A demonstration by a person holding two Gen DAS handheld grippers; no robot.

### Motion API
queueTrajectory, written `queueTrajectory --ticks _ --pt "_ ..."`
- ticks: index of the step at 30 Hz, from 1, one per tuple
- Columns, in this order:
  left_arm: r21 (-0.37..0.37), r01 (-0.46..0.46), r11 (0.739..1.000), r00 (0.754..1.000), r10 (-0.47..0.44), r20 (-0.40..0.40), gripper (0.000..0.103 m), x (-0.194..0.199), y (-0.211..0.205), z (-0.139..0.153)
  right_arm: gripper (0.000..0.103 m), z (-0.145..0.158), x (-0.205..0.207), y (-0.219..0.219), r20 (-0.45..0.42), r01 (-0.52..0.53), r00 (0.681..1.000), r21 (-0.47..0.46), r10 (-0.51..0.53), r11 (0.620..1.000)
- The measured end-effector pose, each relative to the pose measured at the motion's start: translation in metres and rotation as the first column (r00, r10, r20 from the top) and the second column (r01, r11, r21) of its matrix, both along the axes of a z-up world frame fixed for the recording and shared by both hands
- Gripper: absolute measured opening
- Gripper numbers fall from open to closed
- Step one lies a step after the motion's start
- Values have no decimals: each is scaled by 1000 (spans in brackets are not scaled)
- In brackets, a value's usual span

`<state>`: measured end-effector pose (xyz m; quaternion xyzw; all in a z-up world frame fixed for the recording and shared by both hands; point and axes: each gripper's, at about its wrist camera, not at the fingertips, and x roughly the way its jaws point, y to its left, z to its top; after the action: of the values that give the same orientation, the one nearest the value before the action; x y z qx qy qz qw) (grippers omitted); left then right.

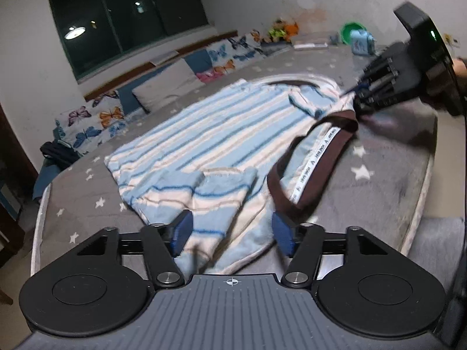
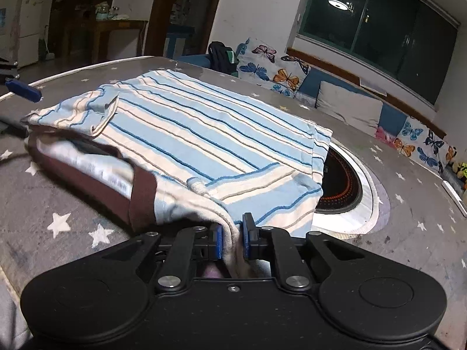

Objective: Fold clothes

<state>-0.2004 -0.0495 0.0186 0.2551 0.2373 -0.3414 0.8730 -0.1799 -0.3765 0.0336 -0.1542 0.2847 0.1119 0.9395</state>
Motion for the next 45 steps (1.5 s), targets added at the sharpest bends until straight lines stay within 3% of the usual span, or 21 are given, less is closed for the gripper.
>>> queueTrajectory --ticks 2,4,6,10,16,26,30,39,42,45 --pt "13 8 1000 999 -7 -34 62 5 -1 -6 15 0 2 0 -3 4 1000 5 -4 1000" --pt "-12 14 1000 999 -14 -46 49 8 1 -7 15 1 3 0 -4 7 1000 4 -7 1000" --pt "-55 15 998 993 -21 -114 13 15 3 -7 13 2 3 0 -5 8 1000 7 -8 1000" --pt "-50 10 999 993 -16 -114 10 12 -1 -8 11 4 -3 0 -5 -2 1000 8 2 1000" --pt "-122 -17 992 991 1 -131 8 -7 14 9 10 16 -23 -3 -16 -22 1000 47 22 999" --pt "-198 -37 980 983 -1 -186 8 -80 50 52 10 54 -108 8 -86 -166 982 41 169 985" --pt "-228 -79 970 986 43 -158 8 -64 48 61 10 61 -91 7 -67 -161 984 43 163 986" --pt "-286 -201 937 979 181 -94 5 34 31 85 10 72 -3 2 3 -108 994 52 108 993" --pt "-315 -248 916 968 220 -122 5 75 29 90 10 71 28 0 3 -85 996 55 85 995" --pt "-352 -265 898 956 197 -216 5 104 31 92 10 63 54 0 -12 -65 998 47 66 997"
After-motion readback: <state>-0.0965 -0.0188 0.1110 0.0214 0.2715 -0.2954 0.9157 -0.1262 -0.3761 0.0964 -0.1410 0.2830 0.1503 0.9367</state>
